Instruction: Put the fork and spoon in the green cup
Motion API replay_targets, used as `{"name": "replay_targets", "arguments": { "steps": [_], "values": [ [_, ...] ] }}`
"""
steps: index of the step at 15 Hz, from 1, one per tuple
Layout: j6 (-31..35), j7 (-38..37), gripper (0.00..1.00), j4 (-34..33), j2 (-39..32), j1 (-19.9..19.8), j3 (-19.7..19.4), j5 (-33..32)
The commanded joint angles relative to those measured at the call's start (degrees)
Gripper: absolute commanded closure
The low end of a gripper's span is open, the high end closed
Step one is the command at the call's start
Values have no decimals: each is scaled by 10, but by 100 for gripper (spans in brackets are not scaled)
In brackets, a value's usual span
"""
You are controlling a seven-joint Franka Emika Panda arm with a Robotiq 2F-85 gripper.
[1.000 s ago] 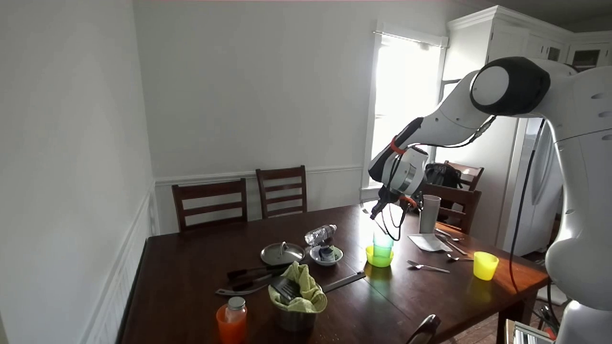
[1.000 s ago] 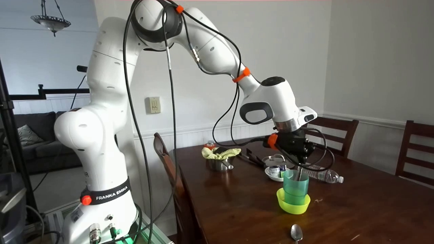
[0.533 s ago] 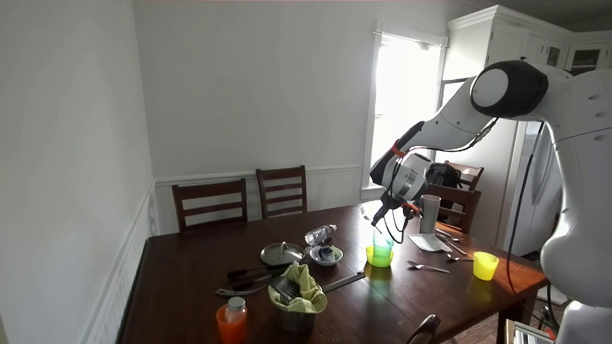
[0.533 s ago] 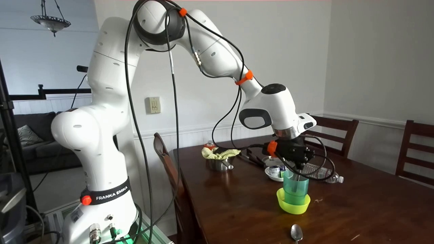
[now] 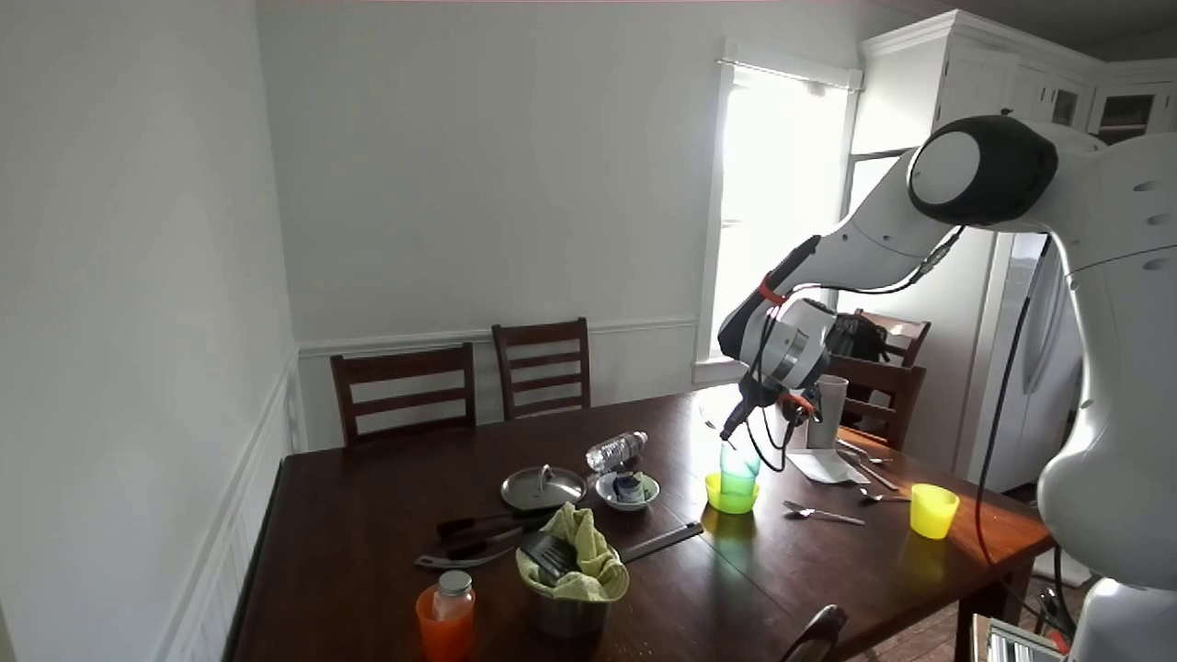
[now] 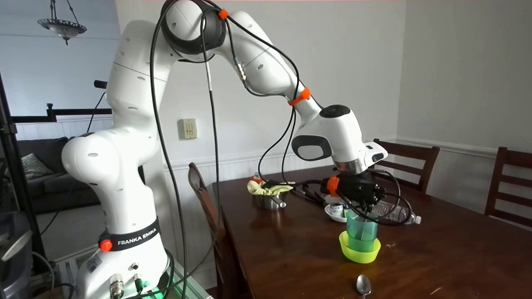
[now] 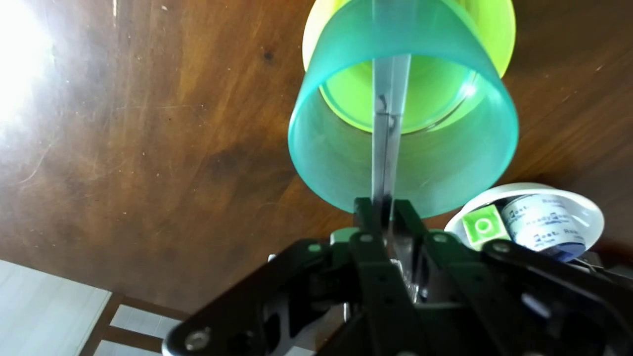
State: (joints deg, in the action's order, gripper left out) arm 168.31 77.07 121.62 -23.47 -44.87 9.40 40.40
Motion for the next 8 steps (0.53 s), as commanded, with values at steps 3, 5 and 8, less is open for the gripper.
{"name": "replay_targets", "arguments": {
  "steps": [3, 5, 8],
  "values": [
    [7, 29, 37, 28, 20, -19, 17, 20],
    [8, 35, 24, 35, 27, -23, 23, 22],
    [10, 37, 4, 41, 28, -26, 25, 17]
  ]
}}
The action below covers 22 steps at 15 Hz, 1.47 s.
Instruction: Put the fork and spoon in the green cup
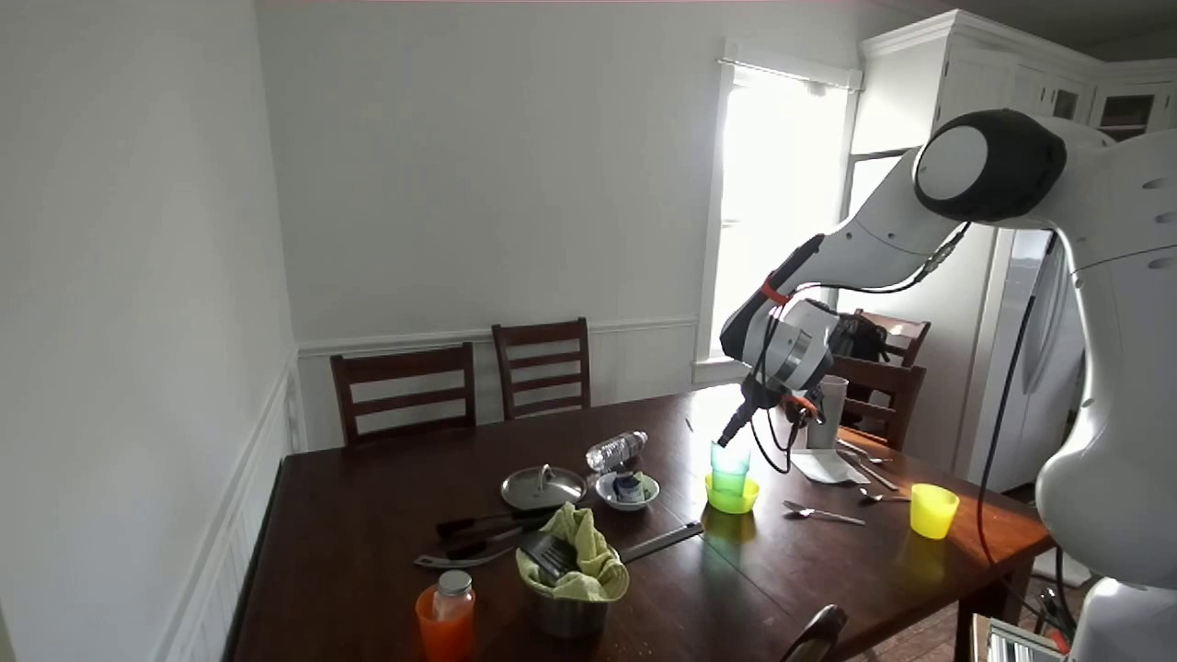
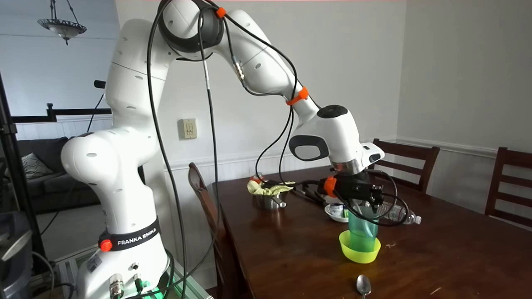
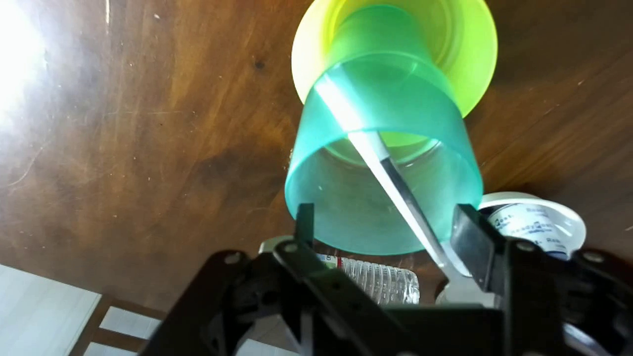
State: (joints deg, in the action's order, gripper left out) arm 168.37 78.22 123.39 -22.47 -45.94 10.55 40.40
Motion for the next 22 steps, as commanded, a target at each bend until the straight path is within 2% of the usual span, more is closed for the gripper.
{"name": "replay_targets", "arguments": {
  "steps": [1, 4, 13, 18, 22],
  "values": [
    [10, 25, 1, 24, 16, -15, 12, 16],
    [5, 15, 0, 27, 9, -13, 1, 4],
    [2, -39, 0, 19, -7, 8, -66, -17],
    [-10, -68, 0, 7, -11, 14, -70, -11],
    [-11, -106, 0, -14, -33, 40, -85, -29]
  ]
}}
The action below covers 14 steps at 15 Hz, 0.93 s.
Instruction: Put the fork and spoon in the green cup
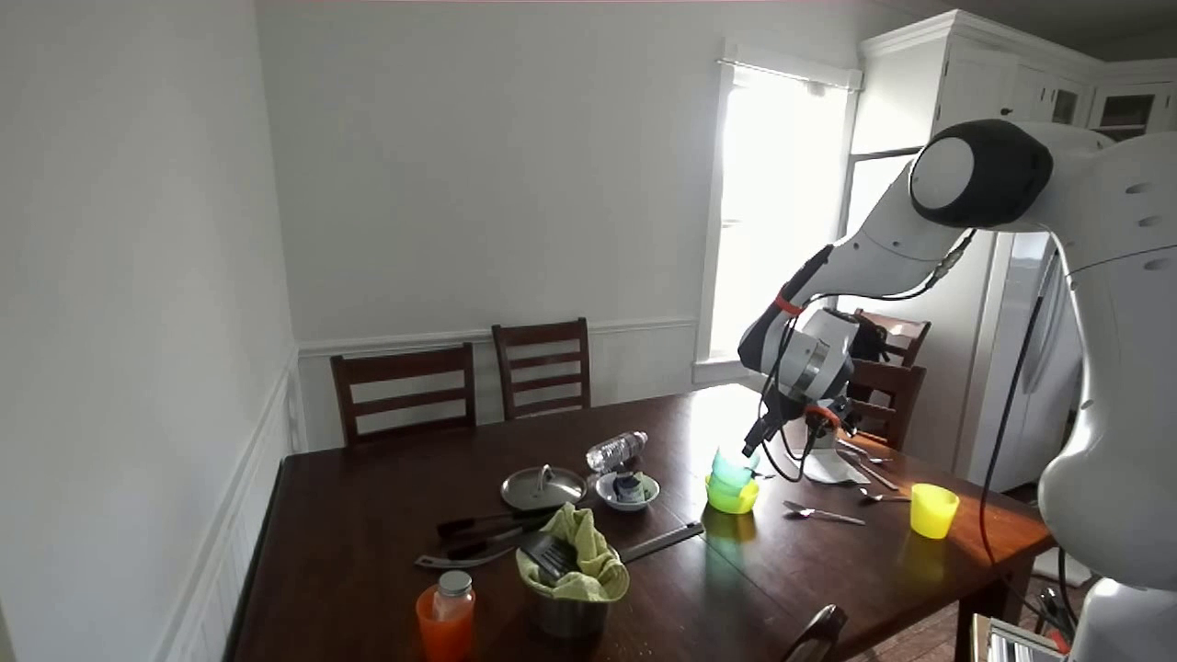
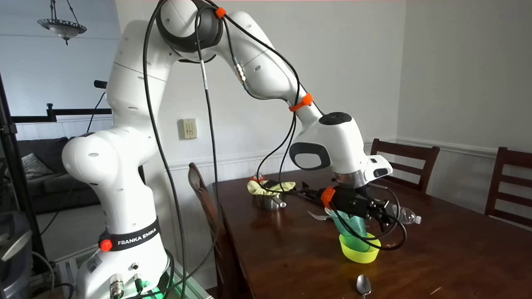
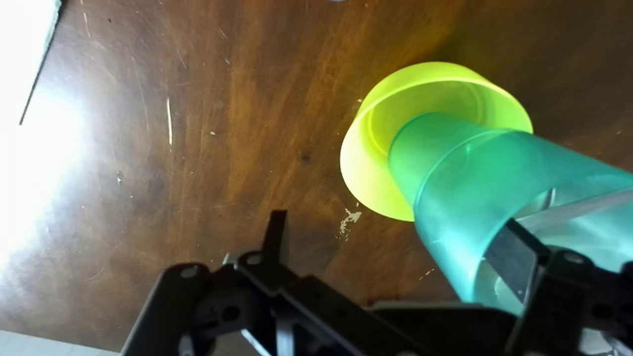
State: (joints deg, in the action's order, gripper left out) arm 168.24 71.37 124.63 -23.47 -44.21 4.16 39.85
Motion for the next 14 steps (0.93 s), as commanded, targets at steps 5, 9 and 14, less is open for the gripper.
{"name": "replay_targets", "arguments": {
  "steps": [5, 9, 14],
  "values": [
    [-23, -147, 0, -81, -86, 94, -115, -96],
    [-61, -283, 0, -127, -111, 80, -118, -187],
    [-95, -366, 0, -152, -106, 79, -102, -242]
  ]
}}
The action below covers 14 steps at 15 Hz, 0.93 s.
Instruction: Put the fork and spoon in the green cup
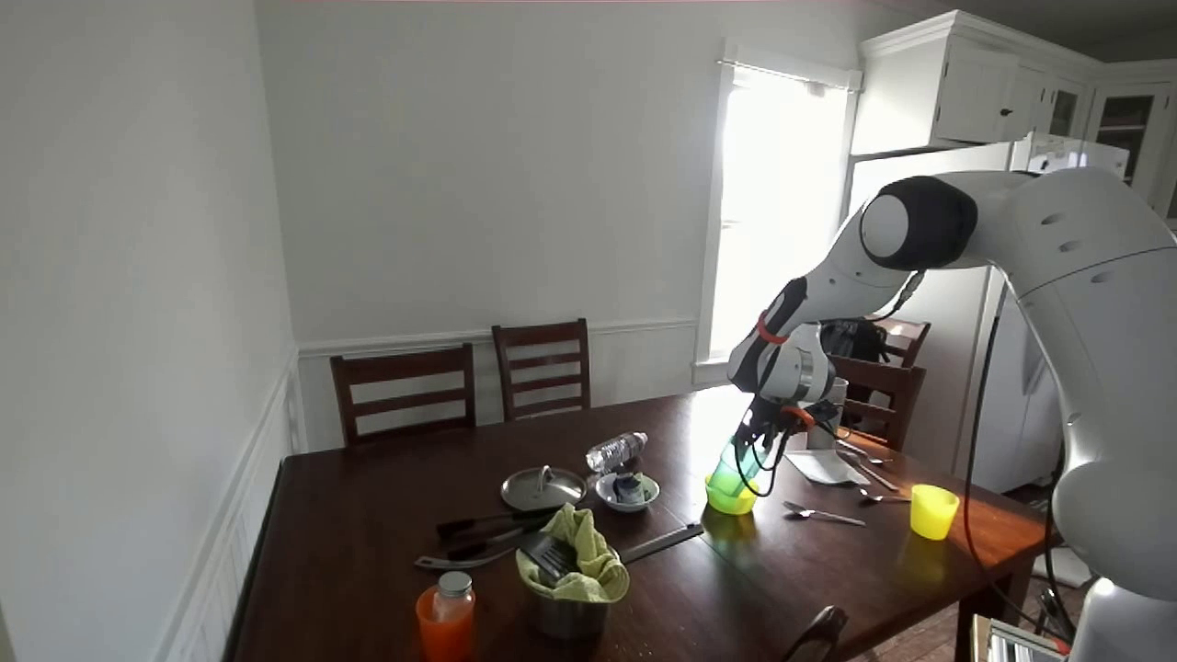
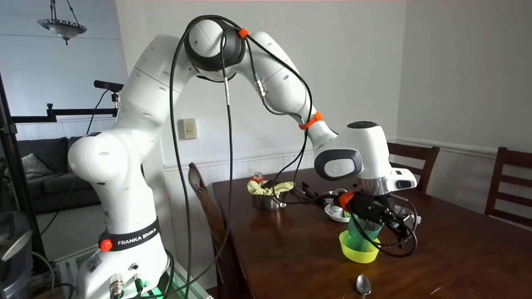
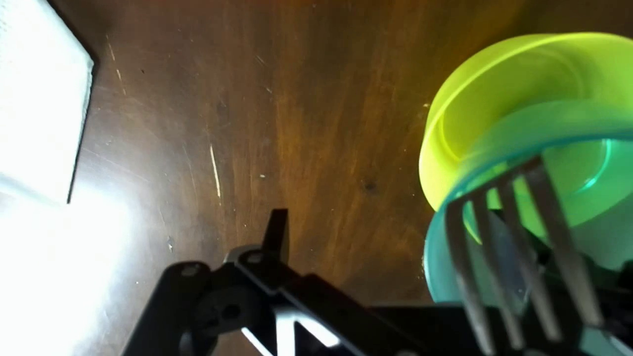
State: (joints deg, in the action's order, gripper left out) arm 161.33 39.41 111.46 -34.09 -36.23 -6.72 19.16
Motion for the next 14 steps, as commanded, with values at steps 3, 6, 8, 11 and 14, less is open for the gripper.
{"name": "replay_targets", "arguments": {
  "steps": [3, 6, 8, 11, 14],
  "values": [
    [-37, -62, 0, -25, 3, 0, 16, -57],
    [-43, -66, 0, -17, 12, 1, 23, -70],
    [-37, -66, 0, -6, 23, 2, 26, -75],
    [-17, -53, 0, 22, 55, -5, 42, -67],
    [-7, -46, 0, 55, 91, -8, 49, -59]
  ]
}}
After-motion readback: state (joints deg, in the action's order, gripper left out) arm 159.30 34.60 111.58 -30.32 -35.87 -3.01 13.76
